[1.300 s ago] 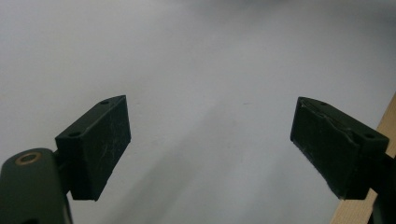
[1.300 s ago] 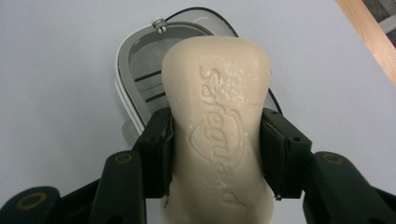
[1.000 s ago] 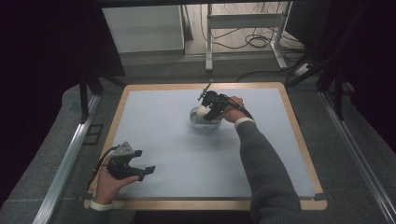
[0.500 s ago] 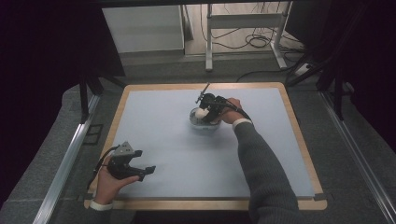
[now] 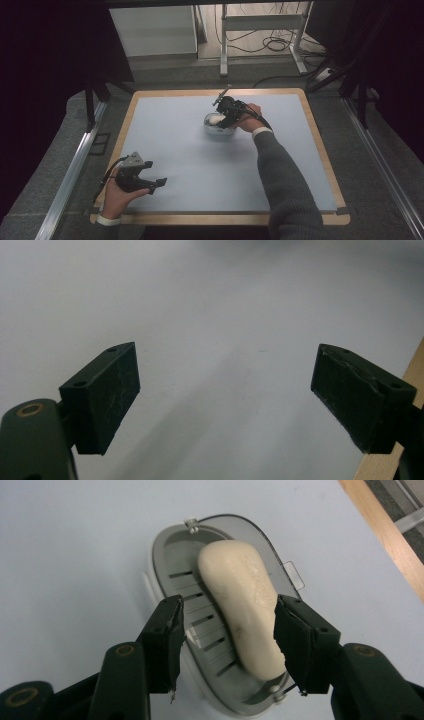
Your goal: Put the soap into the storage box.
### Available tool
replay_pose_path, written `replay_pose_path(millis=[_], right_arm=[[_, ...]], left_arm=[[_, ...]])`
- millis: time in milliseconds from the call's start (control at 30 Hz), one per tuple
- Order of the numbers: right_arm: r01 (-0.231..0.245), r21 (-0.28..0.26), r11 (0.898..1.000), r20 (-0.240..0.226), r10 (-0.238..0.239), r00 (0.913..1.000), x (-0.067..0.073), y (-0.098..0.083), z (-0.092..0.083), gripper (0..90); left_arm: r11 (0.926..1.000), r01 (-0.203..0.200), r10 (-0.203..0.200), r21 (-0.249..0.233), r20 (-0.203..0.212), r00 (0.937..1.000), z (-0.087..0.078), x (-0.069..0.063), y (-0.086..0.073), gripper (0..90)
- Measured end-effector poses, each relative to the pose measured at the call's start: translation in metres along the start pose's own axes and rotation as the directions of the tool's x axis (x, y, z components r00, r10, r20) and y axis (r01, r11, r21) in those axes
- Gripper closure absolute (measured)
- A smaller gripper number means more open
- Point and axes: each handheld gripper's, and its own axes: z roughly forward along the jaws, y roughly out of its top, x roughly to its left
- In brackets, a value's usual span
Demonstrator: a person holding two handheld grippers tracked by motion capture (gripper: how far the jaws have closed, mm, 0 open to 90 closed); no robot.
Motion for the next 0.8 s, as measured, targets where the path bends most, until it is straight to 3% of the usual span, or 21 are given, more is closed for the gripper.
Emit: replay_pose_path(millis=[167,333,467,500,800], right_arm=[[-0.031,-0.046,0.998,0.02,0.032,0.9993,0.001,-0.006,-0.014,42.7],[-0.087,-0.109,0.99,0.02,0.09,0.9958,0.006,-0.023,-0.031,39.1],[-0.129,-0.15,0.98,0.016,0.132,0.9911,0.012,-0.05,-0.043,38.3],[-0.129,-0.15,0.98,0.016,0.132,0.9911,0.012,-0.05,-0.043,38.3],[-0.197,-0.193,0.961,0.013,0.203,0.979,0.027,-0.112,-0.055,36.7]], left_arm=[[1.0,-0.003,0.003,0.004,0.001,1.0,0.001,0.0,0.0,12.8],[1.0,0.002,-0.002,0.004,0.002,1.0,0.002,-0.001,0.0,12.7],[1.0,0.001,-0.001,0.006,0.001,1.0,0.002,-0.001,0.0,12.7],[1.0,0.001,-0.001,0.006,0.001,1.0,0.002,-0.001,0.0,12.8],[0.9999,-0.004,0.004,0.015,-0.006,1.0,0.004,-0.002,0.0,12.7]])
